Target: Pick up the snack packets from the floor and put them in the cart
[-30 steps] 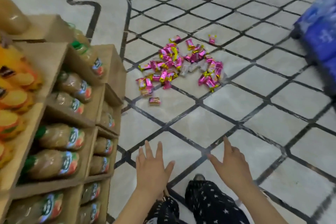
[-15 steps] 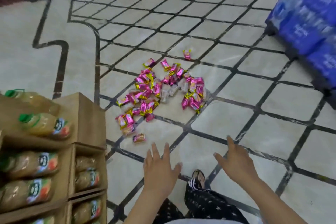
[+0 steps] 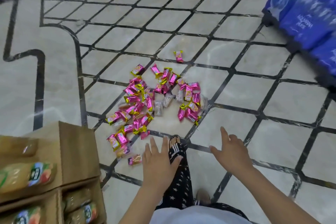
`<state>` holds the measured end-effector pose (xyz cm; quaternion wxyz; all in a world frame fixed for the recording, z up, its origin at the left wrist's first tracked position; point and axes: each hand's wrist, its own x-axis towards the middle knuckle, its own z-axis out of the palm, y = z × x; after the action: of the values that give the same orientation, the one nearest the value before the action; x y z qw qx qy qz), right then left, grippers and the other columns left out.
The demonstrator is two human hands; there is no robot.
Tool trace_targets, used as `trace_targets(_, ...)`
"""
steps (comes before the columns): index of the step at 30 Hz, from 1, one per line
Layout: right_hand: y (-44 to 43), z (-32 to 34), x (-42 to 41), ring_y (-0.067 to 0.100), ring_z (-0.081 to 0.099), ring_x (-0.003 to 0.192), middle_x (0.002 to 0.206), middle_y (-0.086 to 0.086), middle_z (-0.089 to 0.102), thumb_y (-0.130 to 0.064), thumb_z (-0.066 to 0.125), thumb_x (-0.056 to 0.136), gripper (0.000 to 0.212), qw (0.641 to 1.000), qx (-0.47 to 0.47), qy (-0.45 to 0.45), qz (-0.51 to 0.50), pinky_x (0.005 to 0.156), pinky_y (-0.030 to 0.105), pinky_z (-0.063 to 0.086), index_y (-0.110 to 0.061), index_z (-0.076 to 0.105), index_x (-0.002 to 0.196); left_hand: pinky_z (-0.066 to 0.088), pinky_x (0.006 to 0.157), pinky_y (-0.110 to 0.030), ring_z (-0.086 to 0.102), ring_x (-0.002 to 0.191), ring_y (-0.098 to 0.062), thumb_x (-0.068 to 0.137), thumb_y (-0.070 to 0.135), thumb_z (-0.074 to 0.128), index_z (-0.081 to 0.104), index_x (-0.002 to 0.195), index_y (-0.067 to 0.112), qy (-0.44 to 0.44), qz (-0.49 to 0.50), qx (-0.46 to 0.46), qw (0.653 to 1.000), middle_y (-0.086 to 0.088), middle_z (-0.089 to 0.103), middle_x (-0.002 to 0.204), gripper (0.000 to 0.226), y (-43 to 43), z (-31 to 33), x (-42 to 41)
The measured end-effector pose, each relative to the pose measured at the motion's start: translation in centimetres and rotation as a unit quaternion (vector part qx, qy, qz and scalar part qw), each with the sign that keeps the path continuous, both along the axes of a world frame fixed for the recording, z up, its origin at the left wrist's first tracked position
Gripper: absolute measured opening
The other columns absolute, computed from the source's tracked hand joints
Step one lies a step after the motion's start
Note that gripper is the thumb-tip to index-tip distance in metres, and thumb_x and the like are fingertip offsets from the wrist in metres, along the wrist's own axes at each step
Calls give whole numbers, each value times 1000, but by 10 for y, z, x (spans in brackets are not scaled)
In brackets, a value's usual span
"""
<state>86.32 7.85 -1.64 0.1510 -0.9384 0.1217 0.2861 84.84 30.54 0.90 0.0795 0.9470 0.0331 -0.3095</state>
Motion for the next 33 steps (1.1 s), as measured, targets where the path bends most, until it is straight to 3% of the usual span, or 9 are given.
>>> trace_targets(8, 12, -22, 124, 31, 38, 128, 142, 13, 37, -54, 36, 98, 77, 995, -73, 52, 48, 100, 41, 37, -19, -1, 155, 13, 121, -47, 6, 151, -37, 97, 67, 25, -11, 156, 27, 13, -93, 25, 995, -17, 1, 164, 80, -6, -34, 157)
trace_targets(12, 1, -70, 165, 33, 36, 130, 145, 16, 35, -55, 34, 98, 75, 992, -72, 87, 50, 103, 43, 36, -18, 2, 155, 16, 120, -47, 8, 151, -35, 97, 67, 24, -16, 155, 27, 38, -112, 39, 992, -15, 4, 164, 81, -18, -82, 208)
trace_targets(14, -8, -107, 181, 34, 33, 134, 148, 17, 32, -58, 36, 96, 77, 989, -71, 111, 61, 105, 45, 35, -19, 3, 155, 21, 119, -46, 16, 149, -33, 96, 69, 24, -13, 156, 26, 44, -102, 43, 993, -14, 15, 163, 83, -25, -122, 233)
trace_targets(17, -25, -176, 197, 36, 33, 135, 149, 19, 32, -64, 35, 94, 83, 980, -64, 159, 105, 106, 47, 36, -20, 0, 155, 33, 112, -45, 32, 141, -32, 90, 78, 25, -9, 157, 27, 60, -89, 55, 993, -12, 37, 152, 90, -32, -199, 265)
trace_targets(20, -41, -270, 218, 37, 32, 136, 151, 20, 30, -67, 36, 92, 87, 969, -63, 182, 155, 105, 47, 35, -21, -3, 156, 38, 108, -46, 39, 136, -34, 85, 82, 24, -6, 157, 30, 72, -42, 63, 995, -12, 45, 146, 93, -43, -294, 298)
trace_targets(24, -53, -409, 257, 38, 38, 130, 147, 22, 33, -68, 40, 90, 90, 965, -63, 149, 204, 101, 46, 37, -25, -5, 155, 37, 103, -45, 41, 132, -35, 86, 79, 23, -5, 156, 33, 61, 42, 50, 996, -14, 45, 145, 88, -63, -431, 333)
trace_targets(29, -30, -566, 290, 39, 30, 134, 149, 24, 26, -67, 41, 91, 93, 967, -36, 113, 224, 107, 50, 30, -29, -16, 153, 39, 101, -44, 39, 134, -36, 87, 76, 20, -3, 156, 36, 16, 16, 32, 999, -16, 39, 150, 83, -76, -579, 361)
trace_targets(31, -16, -615, 282, 42, 28, 136, 149, 27, 25, -66, 49, 87, 99, 965, -38, 88, 244, 109, 53, 27, -32, -19, 151, 39, 100, -45, 40, 133, -37, 82, 78, 10, -2, 156, 38, 6, 15, 26, 1000, -17, 37, 151, 85, -78, -626, 359)
trace_targets(33, -4, -655, 272, 46, 41, 128, 141, 32, 39, -66, 67, 73, 113, 970, -33, 52, 235, 103, 58, 36, -35, -8, 152, 41, 100, -46, 41, 133, -38, 83, 82, 8, 1, 156, 39, -12, 29, 9, 999, -18, 36, 152, 84, -79, -659, 352)
